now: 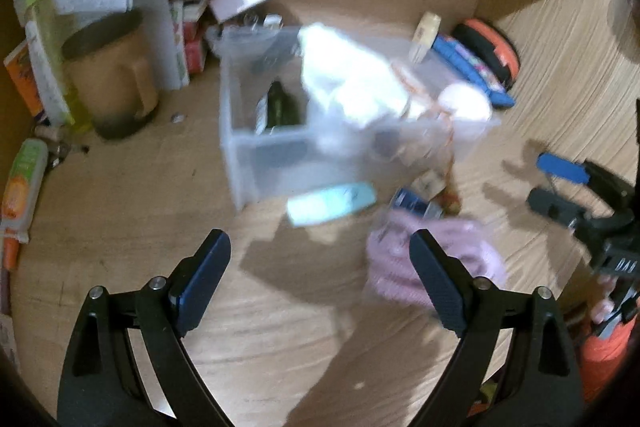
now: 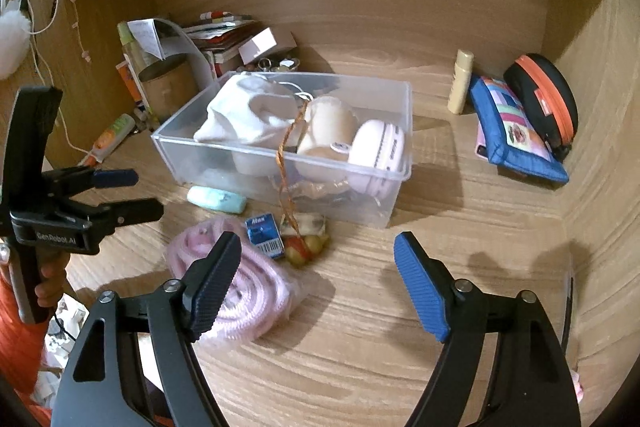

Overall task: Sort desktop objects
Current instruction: 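Withdraw both grippers from the box toward the loose items, then grasp the bagged pink rope with the right gripper and lift it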

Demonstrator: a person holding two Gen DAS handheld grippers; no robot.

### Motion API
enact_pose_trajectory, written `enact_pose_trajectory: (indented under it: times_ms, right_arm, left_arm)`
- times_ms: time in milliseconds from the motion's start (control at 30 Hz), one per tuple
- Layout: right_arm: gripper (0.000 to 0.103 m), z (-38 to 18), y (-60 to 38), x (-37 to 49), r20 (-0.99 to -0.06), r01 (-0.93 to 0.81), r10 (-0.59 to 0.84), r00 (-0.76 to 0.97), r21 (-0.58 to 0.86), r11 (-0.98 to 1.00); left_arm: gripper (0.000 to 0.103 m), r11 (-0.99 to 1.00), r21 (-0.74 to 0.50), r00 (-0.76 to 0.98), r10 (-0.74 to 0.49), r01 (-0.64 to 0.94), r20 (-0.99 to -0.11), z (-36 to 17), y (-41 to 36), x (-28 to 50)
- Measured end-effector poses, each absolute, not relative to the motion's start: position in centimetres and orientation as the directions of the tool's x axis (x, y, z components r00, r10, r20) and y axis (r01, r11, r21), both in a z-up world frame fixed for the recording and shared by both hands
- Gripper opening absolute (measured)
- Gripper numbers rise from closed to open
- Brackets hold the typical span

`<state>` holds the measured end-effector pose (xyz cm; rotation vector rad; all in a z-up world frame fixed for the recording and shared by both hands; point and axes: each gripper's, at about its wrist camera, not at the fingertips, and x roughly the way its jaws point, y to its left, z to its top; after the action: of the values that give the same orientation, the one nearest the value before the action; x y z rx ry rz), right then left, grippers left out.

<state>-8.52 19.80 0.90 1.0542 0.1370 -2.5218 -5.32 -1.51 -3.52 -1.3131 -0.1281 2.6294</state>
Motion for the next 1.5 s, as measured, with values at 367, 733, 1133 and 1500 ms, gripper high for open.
enact_pose_trajectory:
  times_ms: [367,733,1133,1500]
  right_arm:
    - [0.076,-0.8,20.4,-9.3,-0.724,0.385,-0.329,-0.607,0.095,-0.918]
    - [0.076,-2.5,21.7,-10.0,-0.75,0.366,-0.319,-0.579,0.11,-0.924]
    - [0.076,-3.4,22.7,-10.1,-0.754,0.381,-0.35,-0.555,0.144,-0.913]
    - [0.076,-3.0,22.8,-10.3,-0.745,0.4,-0.374,-0.553,0.156,-0.903]
  left_arm:
    - [0.092,-0.982,-0.176,-0.513,0.185,-0.065,-0.838,-6.4,-1.5,-7.1]
    - [0.092,-0.953,-0.303,-0.505,0.272,-0.02,-0.819,-6.8,-0.4,-8.7]
    - [0.095,-0.962,-0.263,-0.553,0.181,0.072,-0.813,-6.9,1.5,-9.3]
    - [0.095,-0.931,-0.322,-0.558,0.178,0.17,-0.811,-6.8,0.8,-9.8]
